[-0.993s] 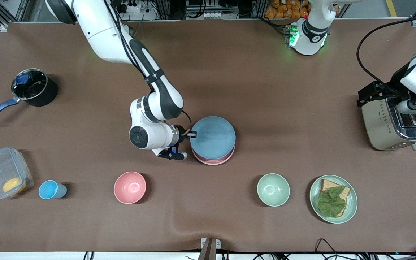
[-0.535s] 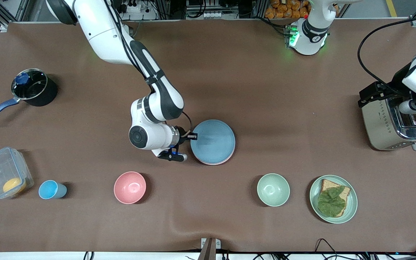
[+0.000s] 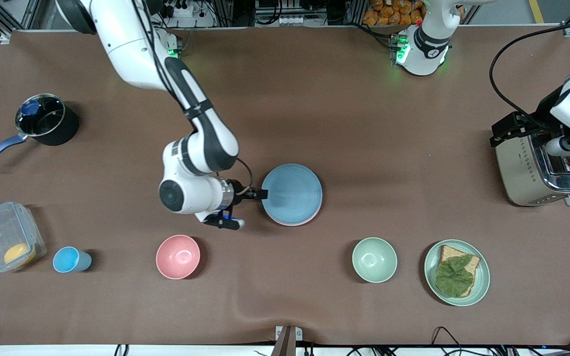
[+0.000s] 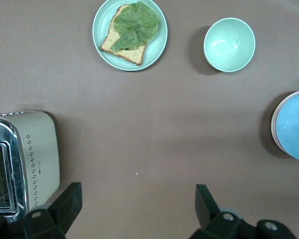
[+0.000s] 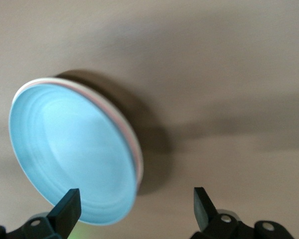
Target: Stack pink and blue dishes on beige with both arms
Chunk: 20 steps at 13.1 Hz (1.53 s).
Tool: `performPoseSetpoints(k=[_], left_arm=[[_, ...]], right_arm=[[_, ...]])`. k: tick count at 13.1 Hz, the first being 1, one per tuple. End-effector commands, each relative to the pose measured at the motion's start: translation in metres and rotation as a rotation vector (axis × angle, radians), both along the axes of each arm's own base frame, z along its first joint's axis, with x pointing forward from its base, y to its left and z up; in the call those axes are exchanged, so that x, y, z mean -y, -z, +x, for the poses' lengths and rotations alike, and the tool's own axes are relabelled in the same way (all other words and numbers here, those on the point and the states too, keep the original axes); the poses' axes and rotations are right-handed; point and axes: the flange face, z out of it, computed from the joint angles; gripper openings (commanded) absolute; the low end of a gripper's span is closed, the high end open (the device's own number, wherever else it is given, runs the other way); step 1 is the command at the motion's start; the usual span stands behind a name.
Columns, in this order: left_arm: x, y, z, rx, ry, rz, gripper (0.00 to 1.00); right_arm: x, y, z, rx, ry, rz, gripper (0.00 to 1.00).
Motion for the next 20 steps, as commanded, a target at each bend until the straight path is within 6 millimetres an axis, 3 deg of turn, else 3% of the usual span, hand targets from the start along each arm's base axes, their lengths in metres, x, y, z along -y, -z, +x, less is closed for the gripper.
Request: performPoseSetpoints(k=[1, 4, 7, 10, 11, 12, 13, 16, 17, 20], left_arm=[[0.002, -0.004, -0.001, 0.015, 0.020, 0.018, 1.00], [0.004, -0.005, -0.001, 0.016, 0.023, 0.016, 1.00], [0.002, -0.005, 0.000, 0.017, 0.018, 0.014, 1.00], [0.002, -0.005, 0.000, 0.016, 0.022, 0.018, 1.00], [0.002, -0.005, 0.000, 0.018, 0.022, 0.018, 1.00], [0.002, -0.005, 0.000, 0.018, 0.022, 0.018, 1.00], [0.002, -0.005, 0.000, 0.018, 0.022, 0.018, 1.00], [0.002, -0.005, 0.000, 0.018, 0.022, 0.018, 1.00], [0.002, -0.005, 0.000, 0.018, 0.022, 0.018, 1.00], [0.001, -0.005, 0.000, 0.016, 0.020, 0.018, 1.00]], right_arm=[[0.060, -0.035, 0.011, -0.042, -0.017, -0.066, 1.00], [0.132, -0.061, 0.021, -0.046, -0.052, -0.129, 1.00], [0.219, -0.074, 0.030, -0.050, -0.050, -0.184, 1.00], [0.288, -0.082, 0.036, -0.025, -0.039, -0.233, 1.00], [0.311, -0.096, 0.036, -0.004, -0.027, -0.250, 1.00], [0.324, -0.107, 0.035, 0.016, -0.045, -0.297, 1.00], [0.339, -0.133, 0.031, 0.049, -0.051, -0.335, 1.00], [0.374, -0.197, -0.002, 0.110, -0.048, -0.352, 1.00], [0.376, -0.224, -0.013, 0.137, -0.070, -0.376, 1.00], [0.372, -0.280, -0.046, 0.150, -0.076, -0.352, 1.00]])
